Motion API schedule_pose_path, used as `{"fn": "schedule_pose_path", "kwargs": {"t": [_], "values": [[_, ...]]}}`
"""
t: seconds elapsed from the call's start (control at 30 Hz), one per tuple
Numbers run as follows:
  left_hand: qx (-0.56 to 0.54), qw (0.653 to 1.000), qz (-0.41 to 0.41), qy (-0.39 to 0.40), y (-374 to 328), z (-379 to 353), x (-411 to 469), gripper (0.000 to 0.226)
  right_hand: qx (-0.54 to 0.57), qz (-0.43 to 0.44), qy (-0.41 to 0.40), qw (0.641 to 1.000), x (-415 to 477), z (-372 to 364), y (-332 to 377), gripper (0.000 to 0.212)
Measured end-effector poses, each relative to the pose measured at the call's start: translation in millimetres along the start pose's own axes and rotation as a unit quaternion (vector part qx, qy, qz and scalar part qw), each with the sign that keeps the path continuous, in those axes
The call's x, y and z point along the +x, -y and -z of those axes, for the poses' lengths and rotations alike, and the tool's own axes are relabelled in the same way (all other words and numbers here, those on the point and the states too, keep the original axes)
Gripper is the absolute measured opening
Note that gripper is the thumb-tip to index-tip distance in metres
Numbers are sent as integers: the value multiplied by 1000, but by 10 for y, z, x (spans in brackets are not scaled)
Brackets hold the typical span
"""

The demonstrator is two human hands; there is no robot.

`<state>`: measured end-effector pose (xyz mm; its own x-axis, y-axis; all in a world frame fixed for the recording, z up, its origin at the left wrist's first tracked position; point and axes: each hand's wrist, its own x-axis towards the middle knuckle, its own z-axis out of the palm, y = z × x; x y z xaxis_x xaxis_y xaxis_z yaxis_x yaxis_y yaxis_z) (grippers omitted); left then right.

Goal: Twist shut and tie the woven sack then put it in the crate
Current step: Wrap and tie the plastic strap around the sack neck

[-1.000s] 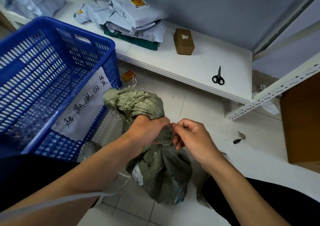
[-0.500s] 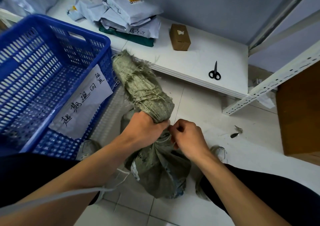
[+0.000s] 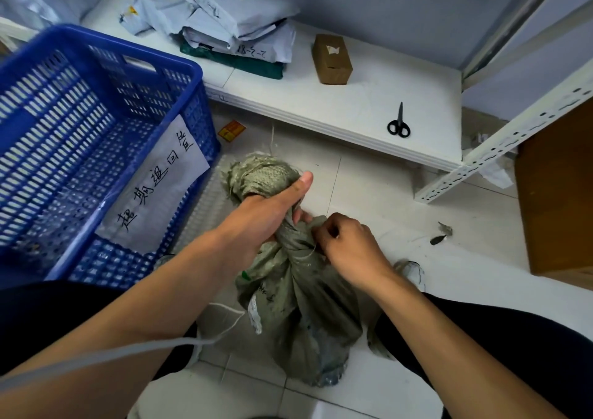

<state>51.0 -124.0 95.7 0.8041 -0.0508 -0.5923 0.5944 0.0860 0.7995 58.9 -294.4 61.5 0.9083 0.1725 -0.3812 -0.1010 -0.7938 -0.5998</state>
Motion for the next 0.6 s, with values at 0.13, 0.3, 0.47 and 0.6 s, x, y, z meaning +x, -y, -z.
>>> {"fn": "schedule_pose_path", "kwargs": {"t": [0.13, 0.3, 0.47, 0.6], "values": [[8, 999, 45, 13, -8, -30, -22, 67, 13, 44, -12, 999, -55, -11, 28, 12], [-20, 997, 71, -6, -28, -66, -25, 64, 131, 51, 70, 988, -102, 71, 116, 29], [-37, 997, 66, -19, -14, -51, -5, 64, 137, 43, 174, 974, -137, 28, 88, 52], [-13, 999, 37, -32, 15, -60, -3, 65, 54, 102, 77, 990, -141, -25, 89, 46]]}}
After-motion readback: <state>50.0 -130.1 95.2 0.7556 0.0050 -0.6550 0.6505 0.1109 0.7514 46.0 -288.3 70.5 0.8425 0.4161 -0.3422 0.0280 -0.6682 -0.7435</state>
